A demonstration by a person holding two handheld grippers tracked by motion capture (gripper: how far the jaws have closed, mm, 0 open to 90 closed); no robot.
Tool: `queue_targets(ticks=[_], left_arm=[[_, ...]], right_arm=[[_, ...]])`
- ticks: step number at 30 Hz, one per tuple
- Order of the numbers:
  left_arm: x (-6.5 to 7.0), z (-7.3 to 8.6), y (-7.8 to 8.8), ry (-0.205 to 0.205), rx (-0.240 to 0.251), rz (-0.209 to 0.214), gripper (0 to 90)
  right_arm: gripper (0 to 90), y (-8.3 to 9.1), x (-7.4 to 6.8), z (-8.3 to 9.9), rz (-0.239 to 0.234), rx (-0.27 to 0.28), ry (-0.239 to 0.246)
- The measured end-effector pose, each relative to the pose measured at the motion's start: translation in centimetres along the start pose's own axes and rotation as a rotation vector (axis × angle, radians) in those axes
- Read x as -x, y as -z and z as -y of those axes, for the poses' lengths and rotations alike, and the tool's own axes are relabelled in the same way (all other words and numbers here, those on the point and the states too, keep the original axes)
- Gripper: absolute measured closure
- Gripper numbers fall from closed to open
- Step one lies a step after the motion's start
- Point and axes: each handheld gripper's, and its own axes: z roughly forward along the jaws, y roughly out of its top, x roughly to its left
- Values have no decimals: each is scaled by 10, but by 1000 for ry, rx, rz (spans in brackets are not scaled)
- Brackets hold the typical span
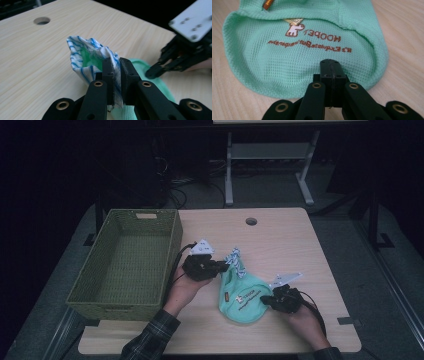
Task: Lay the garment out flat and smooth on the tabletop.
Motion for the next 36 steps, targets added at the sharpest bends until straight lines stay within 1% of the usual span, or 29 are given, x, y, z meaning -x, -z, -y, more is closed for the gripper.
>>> queue_targets(ticks=[3, 4, 5, 7, 8, 9, 13, 14, 16, 17, 18, 19, 21, 24, 26, 27, 28, 29, 30, 31, 33, 35, 36], left_arm=[[6, -2, 0, -27, 8, 40, 827], [6, -2, 0, -27, 8, 40, 827], [11, -2, -2, -50, 6, 59, 827], [17, -2, -4, -71, 0, 77, 827], [17, -2, -4, -71, 0, 77, 827], [22, -2, -7, -86, -4, 92, 827], [31, 1, -14, -115, -29, 111, 827], [31, 1, -14, -115, -29, 111, 827], [35, 5, -22, -109, -49, 124, 827], [35, 5, -22, -109, -49, 124, 827], [37, 8, -27, -113, -66, 132, 827], [38, 9, -28, -116, -72, 136, 827], [40, 11, -32, -125, -91, 143, 827], [43, 15, -36, -128, -106, 155, 826], [43, 17, -38, -128, -118, 162, 824], [44, 19, -40, -118, -124, 172, 823], [44, 19, -40, -118, -124, 172, 821], [45, 22, -43, -121, -140, 186, 817], [46, 23, -44, -118, -142, 190, 812], [47, 23, -45, -120, -148, 198, 802], [47, 22, -45, -123, -139, 188, 771], [46, 21, -44, -120, -134, 189, 697], [44, 19, -41, -105, -113, 198, 659]], right_arm=[[899, 0, 1, 0, 0, -3, -7], [898, 0, 1, 0, 0, -4, -7], [898, 0, 1, 0, 1, -4, -7], [898, 0, 1, 0, -2, -4, -9], [899, 0, 1, 0, -2, -4, -8], [898, 0, 2, 0, -5, -2, -9], [897, 2, 3, 1, 2, 0, -6], [897, 2, 3, 1, 2, 0, -6], [898, 11, 9, 4, 10, 27, -16], [897, 14, 11, 5, 15, 40, -20], [897, 17, 13, 6, 22, 49, -27], [897, 19, 15, 7, 28, 58, -30], [898, 24, 19, 9, 38, 64, -39], [897, 28, 23, 12, 45, 75, -61], [897, 30, 25, 13, 50, 88, -55], [897, 31, 26, 13, 50, 87, -58], [897, 32, 26, 14, 48, 91, -65], [897, 32, 27, 14, 53, 95, -63], [897, 33, 27, 14, 51, 90, -69], [897, 33, 27, 15, 50, 90, -70], [897, 33, 28, 15, 52, 93, -64], [897, 33, 28, 16, 49, 95, -65], [896, 33, 28, 16, 47, 94, -68]])
